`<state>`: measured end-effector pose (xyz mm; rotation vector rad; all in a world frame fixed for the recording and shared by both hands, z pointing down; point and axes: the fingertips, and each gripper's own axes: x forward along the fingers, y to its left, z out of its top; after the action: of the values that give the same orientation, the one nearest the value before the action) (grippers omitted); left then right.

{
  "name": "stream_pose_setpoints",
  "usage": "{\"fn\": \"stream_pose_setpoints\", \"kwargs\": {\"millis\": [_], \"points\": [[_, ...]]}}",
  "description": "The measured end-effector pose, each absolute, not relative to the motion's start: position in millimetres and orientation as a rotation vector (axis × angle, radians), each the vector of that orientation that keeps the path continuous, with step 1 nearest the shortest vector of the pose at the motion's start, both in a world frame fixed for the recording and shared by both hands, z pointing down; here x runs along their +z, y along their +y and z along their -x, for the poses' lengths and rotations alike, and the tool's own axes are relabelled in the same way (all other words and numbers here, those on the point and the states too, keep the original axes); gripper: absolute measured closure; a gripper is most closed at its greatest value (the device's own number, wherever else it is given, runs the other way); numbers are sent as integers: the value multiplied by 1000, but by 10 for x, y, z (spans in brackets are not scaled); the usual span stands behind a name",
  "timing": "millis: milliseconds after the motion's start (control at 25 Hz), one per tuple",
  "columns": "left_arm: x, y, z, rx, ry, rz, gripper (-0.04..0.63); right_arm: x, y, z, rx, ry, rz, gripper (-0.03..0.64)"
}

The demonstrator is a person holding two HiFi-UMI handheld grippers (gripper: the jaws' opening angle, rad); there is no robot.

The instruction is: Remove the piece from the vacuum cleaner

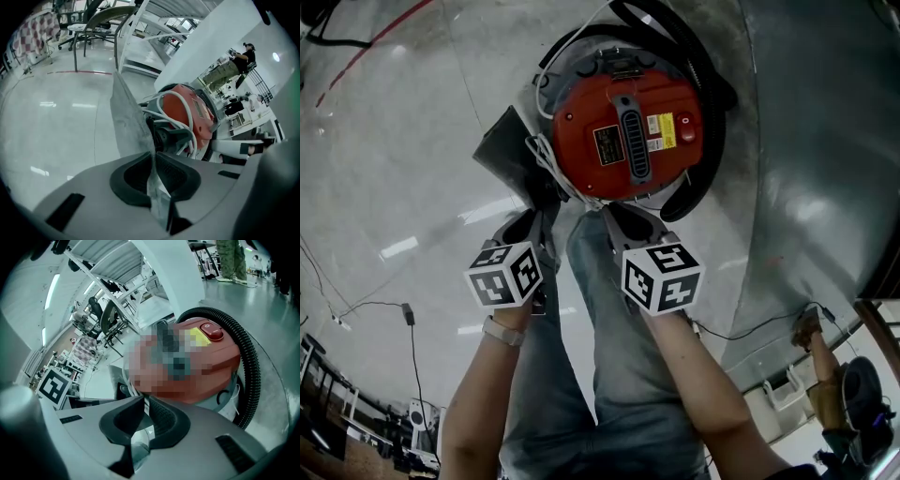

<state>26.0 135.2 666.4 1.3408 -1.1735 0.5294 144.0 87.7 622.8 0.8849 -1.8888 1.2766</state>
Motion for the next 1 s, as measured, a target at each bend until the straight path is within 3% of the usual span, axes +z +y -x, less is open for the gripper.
{"fn": "stream_pose_setpoints", "kwargs": {"millis": [240, 560, 800, 1000], "points": [[6638, 1178, -204, 532, -1135, -1313, 545, 6228, 882, -1412, 1276, -1891, -884, 558], [6686, 1326, -347, 745, -1130, -1519, 529, 6200, 907, -1317, 1273, -1895, -872, 558], [6630, 1176, -268, 610, -1085, -1348, 537, 6188, 924, -1318, 1273, -1893, -880, 558], [6655, 1215, -335, 706, -1084, -1452, 535, 6218, 946, -1331, 1276, -1885, -884, 558]]}}
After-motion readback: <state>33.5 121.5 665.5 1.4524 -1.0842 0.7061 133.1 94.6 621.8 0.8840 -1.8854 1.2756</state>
